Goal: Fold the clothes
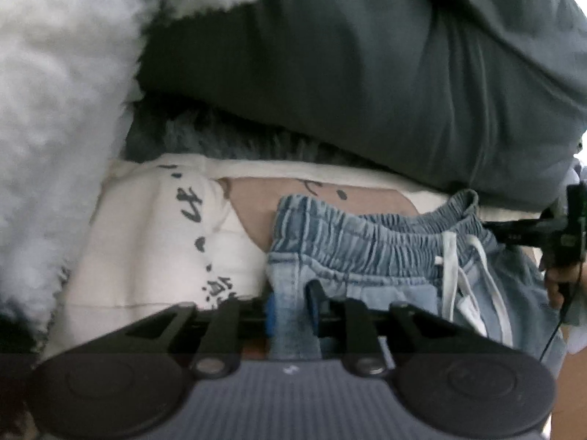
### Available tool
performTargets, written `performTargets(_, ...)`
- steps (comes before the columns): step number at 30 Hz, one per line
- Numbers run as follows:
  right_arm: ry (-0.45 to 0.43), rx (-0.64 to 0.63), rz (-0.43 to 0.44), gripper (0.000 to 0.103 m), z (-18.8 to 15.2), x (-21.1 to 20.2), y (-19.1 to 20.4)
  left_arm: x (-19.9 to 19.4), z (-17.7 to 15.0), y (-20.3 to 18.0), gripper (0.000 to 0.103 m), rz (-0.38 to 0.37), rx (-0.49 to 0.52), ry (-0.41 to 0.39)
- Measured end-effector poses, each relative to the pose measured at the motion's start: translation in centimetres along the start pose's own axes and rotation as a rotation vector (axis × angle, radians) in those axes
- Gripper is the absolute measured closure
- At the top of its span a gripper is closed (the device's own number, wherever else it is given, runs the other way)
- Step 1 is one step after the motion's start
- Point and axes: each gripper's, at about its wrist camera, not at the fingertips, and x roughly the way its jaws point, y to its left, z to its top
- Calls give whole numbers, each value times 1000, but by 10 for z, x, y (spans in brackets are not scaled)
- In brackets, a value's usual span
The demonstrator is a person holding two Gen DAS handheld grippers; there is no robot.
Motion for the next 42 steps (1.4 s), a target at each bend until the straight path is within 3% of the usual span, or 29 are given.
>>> performTargets(3, -38, 42, 13, 52, -1, -29, -14, -12, 7, -10, 74, 40, 18, 9)
performTargets(7, -94, 116, 80, 51, -16, -92, -40, -42, 17, -35, 50, 85, 127, -23)
performTargets(12, -124, 175, 116, 46, -56, -166, -71, -67, 40, -75, 49, 85, 207, -2)
performTargets(15, -129, 255, 100, 46, -94, -205, -98, -78, 54, -104, 44, 65, 264, 13)
performTargets(21, -133, 453, 5, 46, -206, -271, -136, -66, 64, -189, 41, -8, 436, 54)
performTargets(25, -111, 543, -58, 46, -280, -309, -147, -46, 46, -238, 40, -83, 511, 116)
performTargets(32, -102, 704, -163, 46, -408, -378, -146, -20, -12, -312, 39, -132, 677, 218)
performTargets(36, -83, 818, -216, 46, -469, -407, -123, -7, -50, -358, 39, -191, 815, 286)
performTargets(42, -41, 983, -262, 46, -547, -430, -82, 8, -101, -408, 39, -282, 931, 354)
